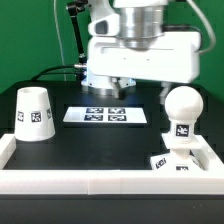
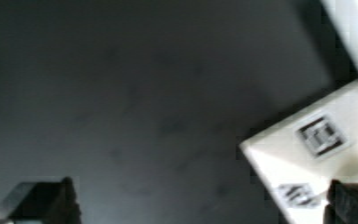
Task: Assemble lamp
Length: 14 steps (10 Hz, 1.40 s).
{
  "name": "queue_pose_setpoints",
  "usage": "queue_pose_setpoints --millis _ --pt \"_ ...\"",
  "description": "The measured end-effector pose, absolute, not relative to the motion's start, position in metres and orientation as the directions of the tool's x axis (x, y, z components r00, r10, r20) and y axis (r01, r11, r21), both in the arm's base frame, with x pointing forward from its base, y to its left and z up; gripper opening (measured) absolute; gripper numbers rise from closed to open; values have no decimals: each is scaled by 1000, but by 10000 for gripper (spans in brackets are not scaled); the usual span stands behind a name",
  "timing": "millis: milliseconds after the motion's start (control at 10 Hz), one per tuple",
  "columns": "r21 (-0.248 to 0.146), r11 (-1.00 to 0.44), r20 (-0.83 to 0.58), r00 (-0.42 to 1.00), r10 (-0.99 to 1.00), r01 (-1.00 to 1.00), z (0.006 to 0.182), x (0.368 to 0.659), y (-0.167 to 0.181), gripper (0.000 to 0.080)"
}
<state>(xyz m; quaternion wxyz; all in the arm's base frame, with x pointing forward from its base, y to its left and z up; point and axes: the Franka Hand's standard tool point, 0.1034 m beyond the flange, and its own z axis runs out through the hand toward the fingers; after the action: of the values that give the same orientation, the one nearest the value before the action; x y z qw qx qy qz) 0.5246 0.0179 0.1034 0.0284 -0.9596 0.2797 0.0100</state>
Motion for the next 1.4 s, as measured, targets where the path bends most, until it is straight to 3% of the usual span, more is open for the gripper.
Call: queue_pose_setpoints --millis 400,600,700,1100,1300,1400 --pt "-48 -848 -37 849 -527 -528 102 524 24 699" --pt "-12 -929 -4 929 -369 -369 96 515 31 699" --pt "16 -973 2 973 -230 -230 95 504 23 699" --pt "28 -998 43 997 64 63 98 478 -30 699" --pt "20 -998 23 998 59 58 97 472 -57 699" --pt "19 -998 25 997 67 67 97 473 -53 699"
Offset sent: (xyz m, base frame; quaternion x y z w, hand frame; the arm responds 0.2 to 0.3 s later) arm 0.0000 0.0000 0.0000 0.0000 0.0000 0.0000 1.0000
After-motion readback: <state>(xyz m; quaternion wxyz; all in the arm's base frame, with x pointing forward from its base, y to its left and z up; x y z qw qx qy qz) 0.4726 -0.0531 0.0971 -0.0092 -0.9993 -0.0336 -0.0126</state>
